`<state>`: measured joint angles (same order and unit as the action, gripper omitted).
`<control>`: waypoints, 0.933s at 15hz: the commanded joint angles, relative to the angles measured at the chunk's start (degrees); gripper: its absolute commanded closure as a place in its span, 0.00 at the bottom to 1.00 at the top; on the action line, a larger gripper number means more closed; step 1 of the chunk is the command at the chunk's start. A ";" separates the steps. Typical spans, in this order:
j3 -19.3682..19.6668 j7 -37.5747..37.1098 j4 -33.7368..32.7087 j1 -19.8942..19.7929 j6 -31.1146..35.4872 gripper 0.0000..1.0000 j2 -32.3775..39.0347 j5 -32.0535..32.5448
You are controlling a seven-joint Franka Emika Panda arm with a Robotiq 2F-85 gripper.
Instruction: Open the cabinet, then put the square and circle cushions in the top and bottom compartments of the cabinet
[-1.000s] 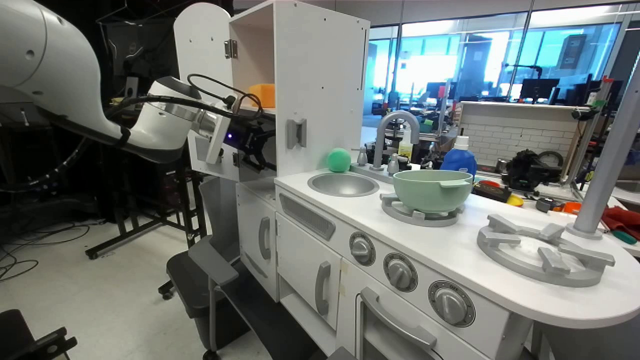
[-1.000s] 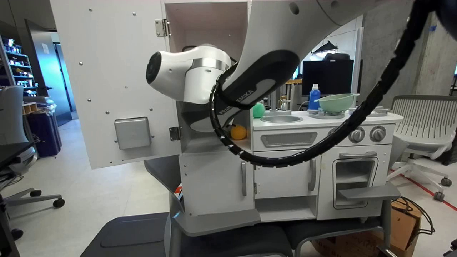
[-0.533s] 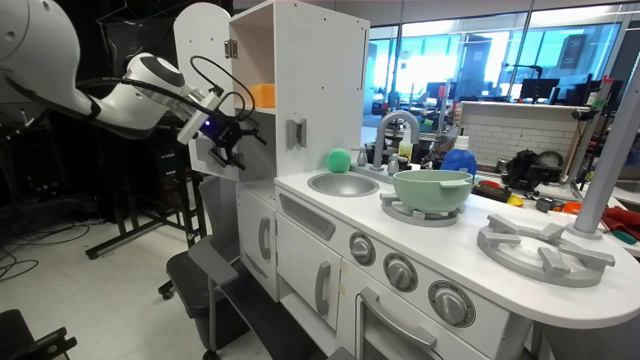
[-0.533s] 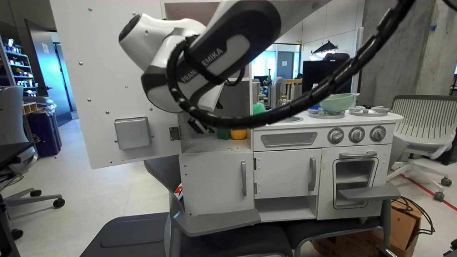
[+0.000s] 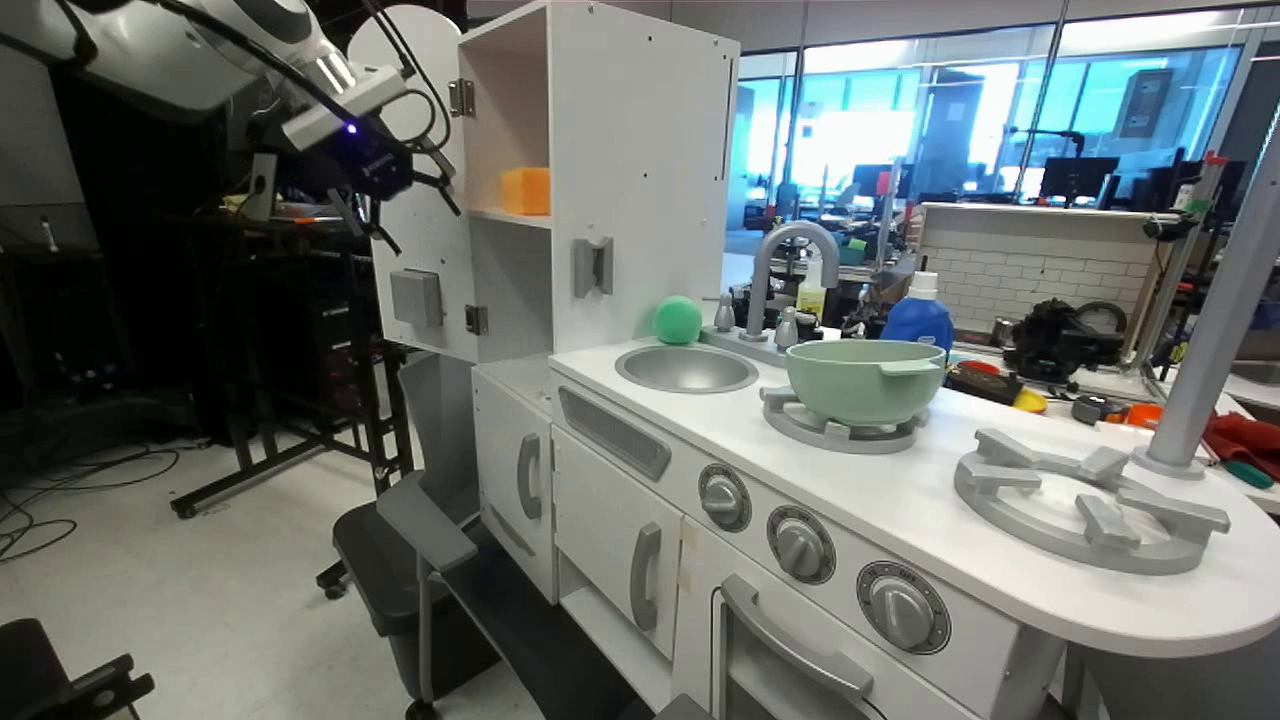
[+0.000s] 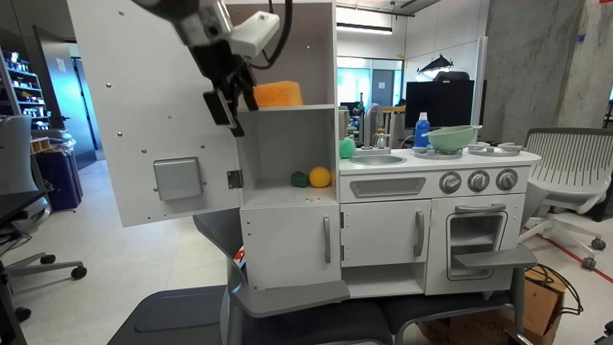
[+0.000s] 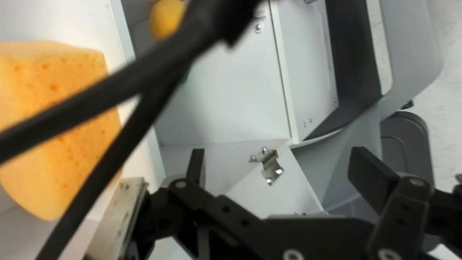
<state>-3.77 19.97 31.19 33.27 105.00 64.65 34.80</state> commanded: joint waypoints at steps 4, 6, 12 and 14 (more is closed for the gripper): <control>-9.07 8.49 10.17 0.13 -12.08 0.00 -11.15 -7.12; -10.95 8.63 14.88 -0.16 -15.92 0.00 -13.90 -8.75; -13.10 7.37 32.70 -1.44 -26.02 0.00 -20.78 -12.03; -13.88 8.35 38.72 -2.13 -28.76 0.00 -22.86 -13.29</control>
<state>-15.92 27.39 58.63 33.24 79.14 47.71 23.97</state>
